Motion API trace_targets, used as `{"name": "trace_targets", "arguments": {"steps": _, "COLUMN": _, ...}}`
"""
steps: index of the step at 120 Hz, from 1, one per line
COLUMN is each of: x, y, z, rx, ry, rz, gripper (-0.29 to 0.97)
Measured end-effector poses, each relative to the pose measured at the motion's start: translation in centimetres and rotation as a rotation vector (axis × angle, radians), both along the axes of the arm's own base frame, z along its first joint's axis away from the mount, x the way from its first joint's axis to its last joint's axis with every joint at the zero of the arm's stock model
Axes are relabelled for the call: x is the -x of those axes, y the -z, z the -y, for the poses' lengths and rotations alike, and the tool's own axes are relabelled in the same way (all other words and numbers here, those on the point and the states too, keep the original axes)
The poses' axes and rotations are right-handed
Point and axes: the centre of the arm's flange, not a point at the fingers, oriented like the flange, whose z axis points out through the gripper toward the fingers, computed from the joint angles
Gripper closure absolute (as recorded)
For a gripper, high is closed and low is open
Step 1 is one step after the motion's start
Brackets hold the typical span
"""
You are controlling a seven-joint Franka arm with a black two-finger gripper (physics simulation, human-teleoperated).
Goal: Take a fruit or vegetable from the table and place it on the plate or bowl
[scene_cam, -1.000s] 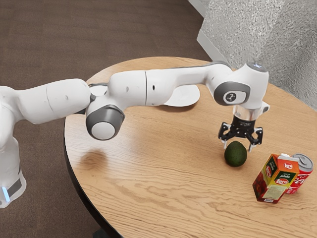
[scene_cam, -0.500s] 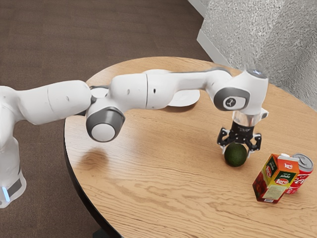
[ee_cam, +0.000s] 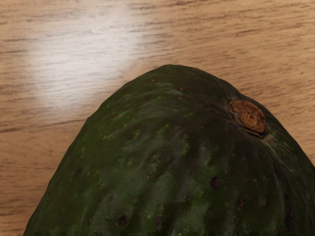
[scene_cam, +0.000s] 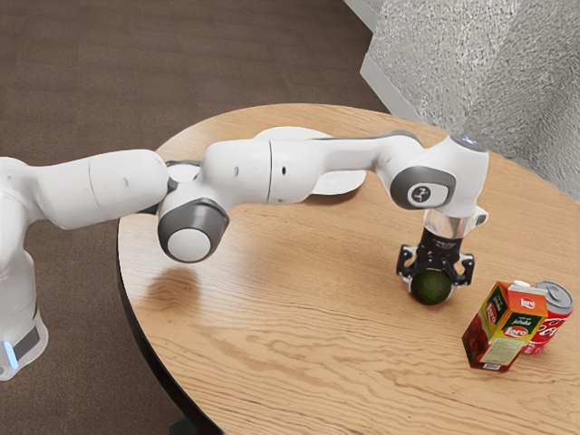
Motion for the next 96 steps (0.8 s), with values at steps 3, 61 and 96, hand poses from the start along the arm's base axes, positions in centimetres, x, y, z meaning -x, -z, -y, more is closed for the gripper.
{"name": "trace_targets", "arguments": {"steps": 3, "x": 0.0, "y": -0.1, "z": 0.0, "rx": -0.002, "ry": 0.000, "rz": -0.001, "gripper": 0.39}}
{"name": "trace_targets", "arguments": {"steps": 61, "x": 8.4, "y": -21.7, "z": -17.6, "rx": -0.035, "ry": -0.218, "rz": 0.025, "gripper": 0.28}}
{"name": "trace_targets", "arguments": {"steps": 96, "x": 11.9, "y": -17.9, "z": -34.8, "rx": -0.028, "ry": -0.443, "rz": -0.113, "gripper": 0.27}}
